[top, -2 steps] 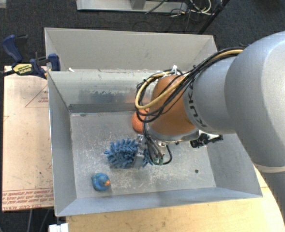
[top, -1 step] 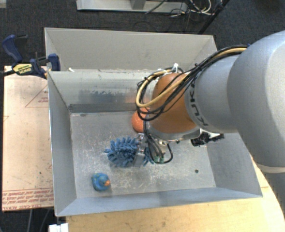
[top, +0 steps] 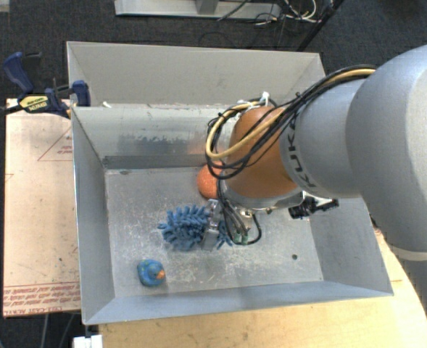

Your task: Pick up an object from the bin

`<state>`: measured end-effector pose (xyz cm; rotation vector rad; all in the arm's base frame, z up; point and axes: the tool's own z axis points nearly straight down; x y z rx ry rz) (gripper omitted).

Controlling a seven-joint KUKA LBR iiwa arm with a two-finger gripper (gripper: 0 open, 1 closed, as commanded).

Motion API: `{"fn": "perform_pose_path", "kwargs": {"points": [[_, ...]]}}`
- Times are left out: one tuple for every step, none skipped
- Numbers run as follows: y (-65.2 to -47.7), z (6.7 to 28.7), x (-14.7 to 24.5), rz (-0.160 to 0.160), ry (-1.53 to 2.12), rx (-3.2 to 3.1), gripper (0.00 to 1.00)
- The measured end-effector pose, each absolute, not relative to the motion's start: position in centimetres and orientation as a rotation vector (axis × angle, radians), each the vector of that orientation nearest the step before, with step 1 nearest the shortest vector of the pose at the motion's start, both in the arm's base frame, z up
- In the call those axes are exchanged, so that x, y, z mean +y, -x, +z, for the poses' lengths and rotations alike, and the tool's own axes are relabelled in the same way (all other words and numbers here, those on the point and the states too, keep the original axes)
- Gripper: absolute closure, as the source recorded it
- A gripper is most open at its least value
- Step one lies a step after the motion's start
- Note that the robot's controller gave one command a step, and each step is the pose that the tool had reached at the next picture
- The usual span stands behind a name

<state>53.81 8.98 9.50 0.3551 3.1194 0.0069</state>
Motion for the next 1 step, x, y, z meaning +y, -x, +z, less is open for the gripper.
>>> {"fn": "perform_pose_path", "kwargs": {"points": [[-53.82,11.66,9.0,0.009,-0.354,3.118,1.0]]}}
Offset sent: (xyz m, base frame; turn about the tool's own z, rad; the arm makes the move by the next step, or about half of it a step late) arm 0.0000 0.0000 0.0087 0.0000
